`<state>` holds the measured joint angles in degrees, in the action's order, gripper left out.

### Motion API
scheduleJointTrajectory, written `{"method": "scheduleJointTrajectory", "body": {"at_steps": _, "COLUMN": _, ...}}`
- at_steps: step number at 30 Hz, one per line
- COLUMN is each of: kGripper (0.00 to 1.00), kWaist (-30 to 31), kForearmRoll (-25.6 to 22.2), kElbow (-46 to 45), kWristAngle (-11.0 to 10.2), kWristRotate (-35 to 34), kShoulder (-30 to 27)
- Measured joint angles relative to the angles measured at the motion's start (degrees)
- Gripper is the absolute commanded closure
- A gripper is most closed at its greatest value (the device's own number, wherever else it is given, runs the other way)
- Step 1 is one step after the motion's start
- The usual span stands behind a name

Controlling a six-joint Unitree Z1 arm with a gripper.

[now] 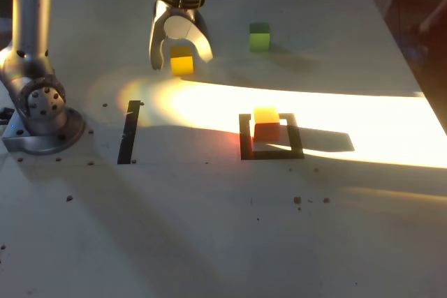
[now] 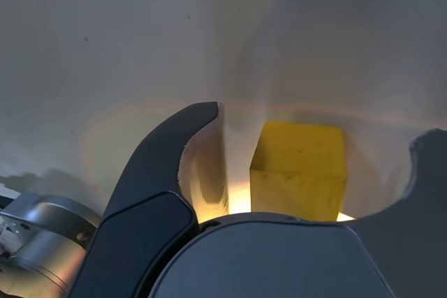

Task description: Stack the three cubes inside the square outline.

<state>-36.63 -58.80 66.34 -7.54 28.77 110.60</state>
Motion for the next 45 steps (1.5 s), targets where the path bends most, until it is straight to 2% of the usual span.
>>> {"method": "scheduleJointTrajectory", "body": {"at_steps": 4, "kGripper": 0.38, "kWaist": 0.00, "kForearmRoll": 0.69, "kElbow": -0.45, "kWristAngle": 0.29, "kWristRotate": 0.00, "kShoulder": -0.02}}
{"method": "scheduleJointTrajectory", "body": {"at_steps": 16, "kGripper": 0.68, "kWaist": 0.00, "kForearmRoll": 3.06, "kElbow": -1.04, "kWristAngle": 0.60, "kWristRotate": 0.00, "kShoulder": -0.71}}
{"method": "scheduleJointTrajectory", "body": {"at_steps": 25, "kGripper": 0.71, "kWaist": 0.46, "kForearmRoll": 2.54, "kElbow": -0.87, "kWristAngle": -0.16, "kWristRotate": 0.25, "kShoulder": -1.54}}
{"method": "scheduleJointTrajectory", "body": {"at_steps": 33, "kGripper": 0.81, "kWaist": 2.57, "kForearmRoll": 0.43, "kElbow": -0.31, "kWristAngle": -0.02, "kWristRotate": 0.58, "kShoulder": -3.69}}
{"method": "scheduleJointTrajectory", "body": {"at_steps": 36, "kGripper": 0.81, "kWaist": 5.04, "kForearmRoll": -1.24, "kElbow": 0.72, "kWristAngle": 1.32, "kWristRotate": -0.24, "kShoulder": -5.44}}
{"method": "scheduleJointTrajectory", "body": {"at_steps": 39, "kGripper": 0.81, "kWaist": 10.28, "kForearmRoll": -5.04, "kElbow": 3.59, "kWristAngle": 2.43, "kWristRotate": -4.51, "kShoulder": -7.81}}
{"method": "scheduleJointTrajectory", "body": {"at_steps": 43, "kGripper": 0.81, "kWaist": 18.07, "kForearmRoll": -11.93, "kElbow": 9.43, "kWristAngle": 2.53, "kWristRotate": -12.60, "kShoulder": -9.34}}
{"method": "scheduleJointTrajectory", "body": {"at_steps": 45, "kGripper": 0.81, "kWaist": 21.95, "kForearmRoll": -13.27, "kElbow": 10.87, "kWristAngle": 2.52, "kWristRotate": -16.60, "kShoulder": -9.43}}
